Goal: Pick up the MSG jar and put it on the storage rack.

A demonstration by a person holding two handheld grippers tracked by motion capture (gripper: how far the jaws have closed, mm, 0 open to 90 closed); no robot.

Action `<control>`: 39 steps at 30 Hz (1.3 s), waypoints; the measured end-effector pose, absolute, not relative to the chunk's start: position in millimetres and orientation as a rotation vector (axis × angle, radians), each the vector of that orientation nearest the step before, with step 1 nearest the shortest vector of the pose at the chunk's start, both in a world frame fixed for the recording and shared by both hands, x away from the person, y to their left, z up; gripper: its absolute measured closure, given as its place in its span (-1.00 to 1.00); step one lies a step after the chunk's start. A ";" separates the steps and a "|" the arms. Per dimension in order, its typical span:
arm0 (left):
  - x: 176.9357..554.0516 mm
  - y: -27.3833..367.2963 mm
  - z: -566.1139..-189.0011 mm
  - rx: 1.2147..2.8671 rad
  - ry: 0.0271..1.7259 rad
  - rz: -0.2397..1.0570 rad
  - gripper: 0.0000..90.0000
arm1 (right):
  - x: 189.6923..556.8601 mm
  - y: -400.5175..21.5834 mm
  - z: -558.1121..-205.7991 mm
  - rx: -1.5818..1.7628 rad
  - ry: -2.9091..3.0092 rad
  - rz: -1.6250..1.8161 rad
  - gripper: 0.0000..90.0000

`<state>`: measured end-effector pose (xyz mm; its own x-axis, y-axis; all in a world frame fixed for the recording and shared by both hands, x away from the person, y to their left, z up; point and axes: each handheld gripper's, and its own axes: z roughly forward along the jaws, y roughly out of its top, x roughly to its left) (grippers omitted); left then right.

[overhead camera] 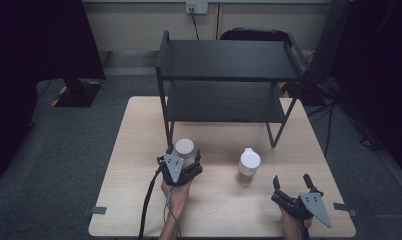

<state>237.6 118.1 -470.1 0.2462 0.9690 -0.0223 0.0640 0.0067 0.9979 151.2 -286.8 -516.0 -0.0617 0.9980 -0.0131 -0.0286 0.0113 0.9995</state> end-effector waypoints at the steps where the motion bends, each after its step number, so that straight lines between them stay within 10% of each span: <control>1: 238.3 116.0 -470.7 1.352 1.085 0.989 -0.65 | 151.2 -286.8 -516.0 1.150 1.239 1.259 -0.98; 14: 243.6 109.5 -478.1 1.358 1.105 1.007 -0.26 | 151.2 -286.8 -516.1 1.150 1.239 1.259 -0.99; 39: 242.9 115.9 -481.5 1.358 1.075 1.002 -0.24 | 150.9 -287.9 -516.0 1.147 1.244 1.264 -0.99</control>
<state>242.9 115.9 -481.5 0.2357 0.9718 -0.0062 0.0612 -0.0084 0.9981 150.9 -287.9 -516.0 -0.0683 0.9976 -0.0124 -0.0283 0.0105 0.9995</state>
